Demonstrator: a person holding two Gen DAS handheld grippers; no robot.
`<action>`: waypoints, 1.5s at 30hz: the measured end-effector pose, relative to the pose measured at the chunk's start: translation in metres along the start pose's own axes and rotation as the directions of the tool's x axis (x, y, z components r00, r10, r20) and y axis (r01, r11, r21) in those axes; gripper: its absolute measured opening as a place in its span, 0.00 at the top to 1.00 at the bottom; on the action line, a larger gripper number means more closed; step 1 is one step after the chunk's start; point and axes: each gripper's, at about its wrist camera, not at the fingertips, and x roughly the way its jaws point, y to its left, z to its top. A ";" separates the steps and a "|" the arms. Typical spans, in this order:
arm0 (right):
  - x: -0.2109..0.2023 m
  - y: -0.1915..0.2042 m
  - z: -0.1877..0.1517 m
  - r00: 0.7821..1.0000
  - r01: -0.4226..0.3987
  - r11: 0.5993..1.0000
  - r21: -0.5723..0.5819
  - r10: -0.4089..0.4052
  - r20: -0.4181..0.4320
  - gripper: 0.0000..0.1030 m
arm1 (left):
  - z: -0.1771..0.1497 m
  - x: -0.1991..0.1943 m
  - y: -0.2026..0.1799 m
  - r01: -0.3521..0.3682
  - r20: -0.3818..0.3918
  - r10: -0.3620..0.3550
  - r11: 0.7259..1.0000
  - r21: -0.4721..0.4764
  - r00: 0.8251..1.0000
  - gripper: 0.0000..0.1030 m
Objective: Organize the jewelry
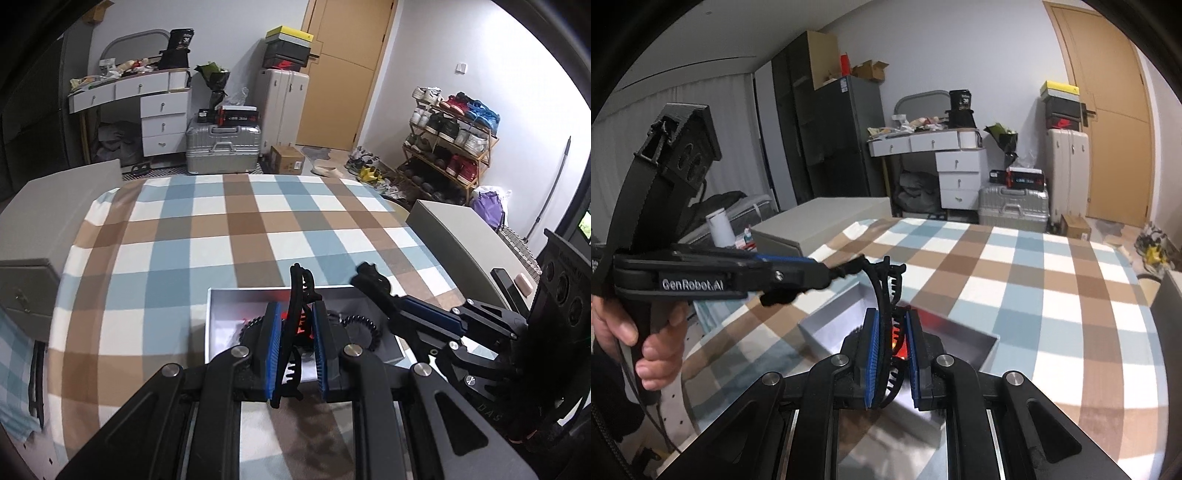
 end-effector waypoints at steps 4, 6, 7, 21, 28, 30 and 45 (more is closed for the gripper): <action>0.009 -0.005 0.005 1.000 -0.006 1.000 -0.001 0.006 0.006 0.87 | 0.005 0.010 -0.003 0.017 -0.007 -0.017 1.000 0.004 1.000 0.89; 0.014 -0.007 0.006 1.000 -0.009 1.000 0.004 0.009 0.004 0.87 | 0.007 0.013 -0.003 0.025 -0.011 -0.025 1.000 0.004 1.000 0.89; 0.016 -0.008 0.006 1.000 -0.008 1.000 0.009 0.008 0.003 0.87 | 0.007 0.015 -0.003 0.028 -0.014 -0.028 1.000 0.003 1.000 0.89; 0.040 -0.022 -0.001 0.999 0.006 0.999 0.037 -0.004 -0.047 0.87 | 0.003 0.036 0.001 0.054 -0.045 -0.054 0.999 0.004 0.998 0.89; 0.049 -0.020 -0.008 0.996 0.006 1.000 0.030 -0.004 -0.090 0.86 | -0.004 0.046 0.004 0.088 -0.071 -0.087 0.996 0.003 0.994 0.89; 0.049 -0.021 -0.009 0.996 0.011 0.999 0.038 -0.008 -0.091 0.84 | -0.005 0.045 0.006 0.108 -0.066 -0.108 0.994 -0.004 0.992 0.88; 0.021 -0.026 -0.003 0.999 0.049 0.995 0.092 -0.048 -0.008 0.48 | -0.009 0.031 0.008 0.025 -0.035 -0.025 1.000 0.001 0.999 0.64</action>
